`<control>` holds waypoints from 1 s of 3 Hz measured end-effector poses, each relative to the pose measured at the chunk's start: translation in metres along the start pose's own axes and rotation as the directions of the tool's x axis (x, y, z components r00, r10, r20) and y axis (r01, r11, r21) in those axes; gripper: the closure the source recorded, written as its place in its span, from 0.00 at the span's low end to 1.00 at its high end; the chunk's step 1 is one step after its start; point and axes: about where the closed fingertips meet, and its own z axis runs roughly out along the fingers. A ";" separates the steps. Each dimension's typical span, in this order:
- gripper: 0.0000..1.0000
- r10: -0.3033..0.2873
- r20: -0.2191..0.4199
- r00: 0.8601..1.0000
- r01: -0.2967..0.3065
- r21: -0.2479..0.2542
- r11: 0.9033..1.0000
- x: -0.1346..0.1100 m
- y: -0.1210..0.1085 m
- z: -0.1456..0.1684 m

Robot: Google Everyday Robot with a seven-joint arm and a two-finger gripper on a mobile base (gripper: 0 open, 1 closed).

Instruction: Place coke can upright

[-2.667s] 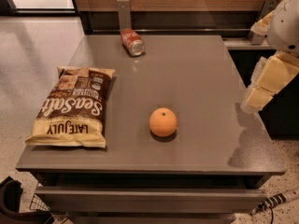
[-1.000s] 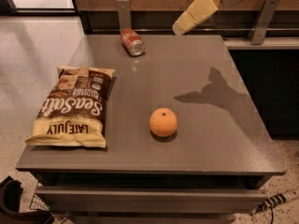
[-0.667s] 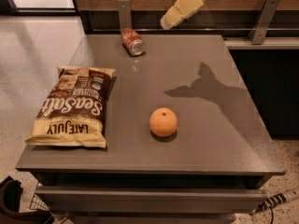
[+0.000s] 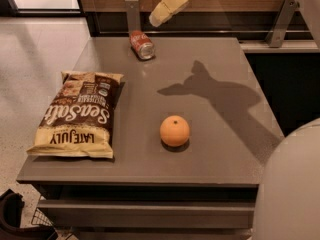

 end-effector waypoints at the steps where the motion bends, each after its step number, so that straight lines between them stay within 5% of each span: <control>1: 0.00 0.023 -0.022 0.999 -0.023 0.000 1.000 -0.014 0.003 0.020; 2: 0.00 0.093 -0.030 0.995 -0.093 0.008 0.996 -0.018 0.004 0.037; 3: 0.00 0.089 -0.042 0.995 -0.089 0.004 0.996 -0.028 0.010 0.058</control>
Offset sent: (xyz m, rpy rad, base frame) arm 0.0295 0.0373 -0.0256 0.0420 0.0750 -0.1478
